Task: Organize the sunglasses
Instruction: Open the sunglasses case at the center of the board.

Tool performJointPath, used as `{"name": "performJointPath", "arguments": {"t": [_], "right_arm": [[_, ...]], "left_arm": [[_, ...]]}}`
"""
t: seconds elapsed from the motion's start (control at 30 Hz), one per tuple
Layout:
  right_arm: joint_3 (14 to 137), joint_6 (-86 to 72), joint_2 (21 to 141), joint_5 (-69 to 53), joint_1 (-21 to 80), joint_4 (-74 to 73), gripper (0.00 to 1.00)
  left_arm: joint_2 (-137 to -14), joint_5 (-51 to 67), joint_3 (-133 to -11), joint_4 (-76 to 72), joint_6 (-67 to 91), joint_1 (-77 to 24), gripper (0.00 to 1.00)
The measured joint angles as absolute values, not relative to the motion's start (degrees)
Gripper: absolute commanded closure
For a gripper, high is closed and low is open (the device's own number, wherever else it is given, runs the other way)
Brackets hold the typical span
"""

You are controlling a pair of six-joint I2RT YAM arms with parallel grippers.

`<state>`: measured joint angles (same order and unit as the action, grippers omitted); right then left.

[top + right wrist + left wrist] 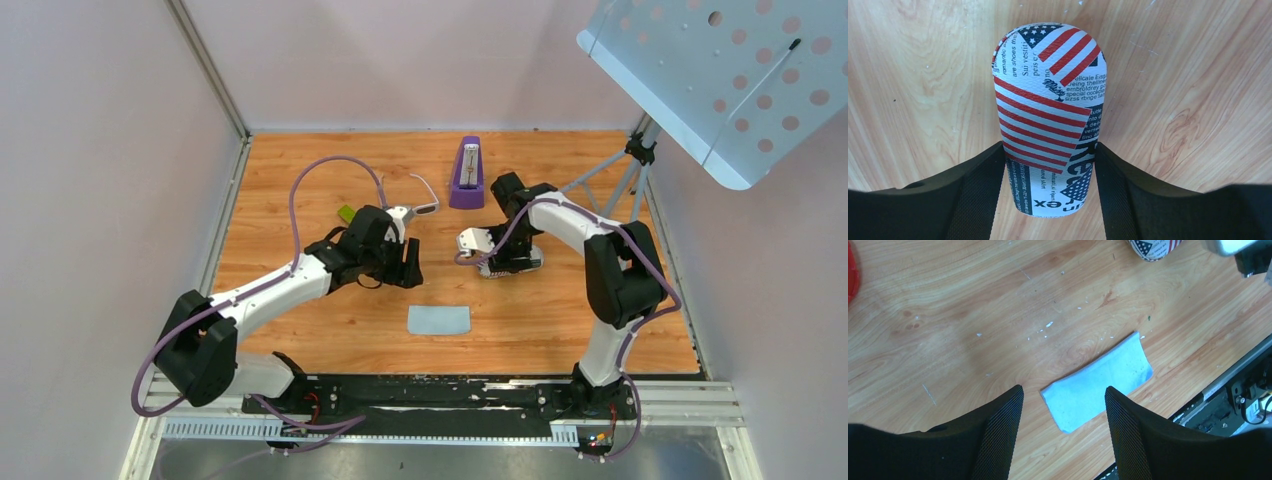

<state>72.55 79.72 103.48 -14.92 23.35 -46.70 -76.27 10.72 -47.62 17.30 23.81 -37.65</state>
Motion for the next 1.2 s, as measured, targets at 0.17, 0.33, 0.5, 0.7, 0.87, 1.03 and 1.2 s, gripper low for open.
{"name": "performJointPath", "arguments": {"t": [0.17, 0.33, 0.5, 0.7, 0.87, 1.03, 1.2], "right_arm": [[73.03, 78.02, 103.9, -14.9, 23.35, -46.76, 0.34], [73.34, 77.03, 104.09, -14.85, 23.35, -46.89, 0.32], [73.34, 76.23, 104.12, -14.83, 23.35, -46.81, 0.33], [73.34, 75.02, 104.16, -14.79, 23.35, -46.63, 0.28], [73.32, 74.32, 104.53, -14.57, 23.35, -46.74, 0.27], [73.32, 73.87, 104.53, -14.39, 23.35, -46.76, 0.27], [73.32, 72.99, 104.92, -14.37, 23.35, -46.76, 0.27]], "left_arm": [[-76.27, 10.92, -46.48, 16.97, 23.81, -37.65, 0.36], [-76.27, 11.07, -45.93, 16.8, 23.79, -37.63, 0.36], [-76.27, 11.25, -45.39, 16.6, 23.81, -37.63, 0.36], [-76.27, 11.38, -44.97, 16.32, 23.81, -37.63, 0.36], [-76.27, 11.42, -44.91, 16.16, 23.81, -37.63, 0.36], [-76.27, 11.51, -44.31, 15.73, 23.81, -37.63, 0.37], [-76.27, 11.6, -44.27, 15.55, 23.81, -37.63, 0.37]]}}
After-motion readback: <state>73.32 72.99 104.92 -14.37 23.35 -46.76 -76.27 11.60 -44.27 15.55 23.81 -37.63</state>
